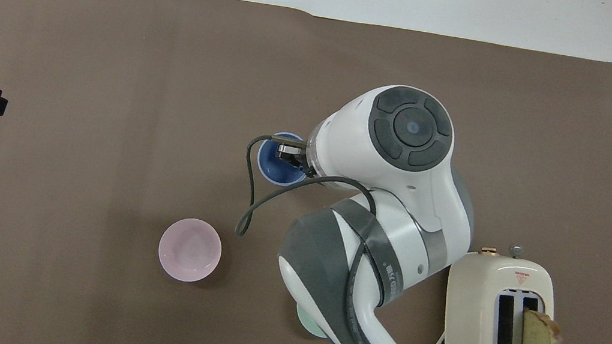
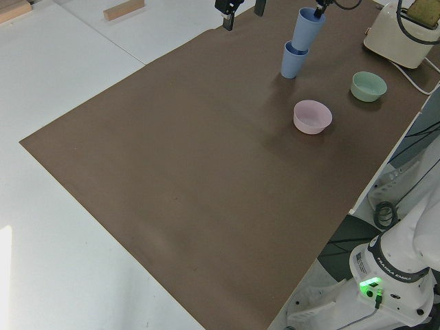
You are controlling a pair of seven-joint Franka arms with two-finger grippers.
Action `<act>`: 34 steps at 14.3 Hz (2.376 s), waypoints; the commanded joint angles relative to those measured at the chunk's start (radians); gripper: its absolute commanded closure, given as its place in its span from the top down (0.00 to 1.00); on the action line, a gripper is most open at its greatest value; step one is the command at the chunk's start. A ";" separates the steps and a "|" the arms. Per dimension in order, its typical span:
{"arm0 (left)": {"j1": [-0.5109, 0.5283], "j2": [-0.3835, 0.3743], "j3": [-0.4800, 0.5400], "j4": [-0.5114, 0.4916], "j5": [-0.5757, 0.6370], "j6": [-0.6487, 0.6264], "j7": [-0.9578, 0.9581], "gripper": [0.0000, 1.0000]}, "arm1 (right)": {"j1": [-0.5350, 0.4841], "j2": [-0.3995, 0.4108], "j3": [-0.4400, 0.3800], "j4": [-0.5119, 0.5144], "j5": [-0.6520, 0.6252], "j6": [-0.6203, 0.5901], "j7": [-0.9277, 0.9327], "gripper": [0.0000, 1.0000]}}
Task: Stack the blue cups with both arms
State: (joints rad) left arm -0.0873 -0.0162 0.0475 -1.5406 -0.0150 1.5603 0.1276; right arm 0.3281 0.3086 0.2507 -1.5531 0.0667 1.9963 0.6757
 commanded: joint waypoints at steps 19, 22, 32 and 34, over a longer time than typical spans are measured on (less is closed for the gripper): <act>0.011 -0.022 -0.001 -0.021 -0.025 -0.008 -0.036 1.00 | -0.021 0.046 -0.007 -0.064 -0.022 0.069 0.015 1.00; 0.011 -0.024 -0.001 -0.021 -0.025 -0.008 -0.036 1.00 | -0.082 -0.017 -0.021 -0.012 -0.044 -0.069 0.001 1.00; 0.011 -0.022 -0.001 -0.021 -0.025 -0.008 -0.036 1.00 | -0.271 -0.152 -0.039 0.128 -0.134 -0.440 -0.277 1.00; 0.011 -0.024 -0.001 -0.021 -0.025 -0.006 -0.036 1.00 | -0.303 -0.184 -0.042 0.143 -0.130 -0.514 -0.318 1.00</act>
State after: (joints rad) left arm -0.0865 -0.0164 0.0500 -1.5406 -0.0268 1.5599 0.0998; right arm 0.0517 0.1590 0.2004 -1.4166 -0.0673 1.5405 0.3980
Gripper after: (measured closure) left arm 0.000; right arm 0.000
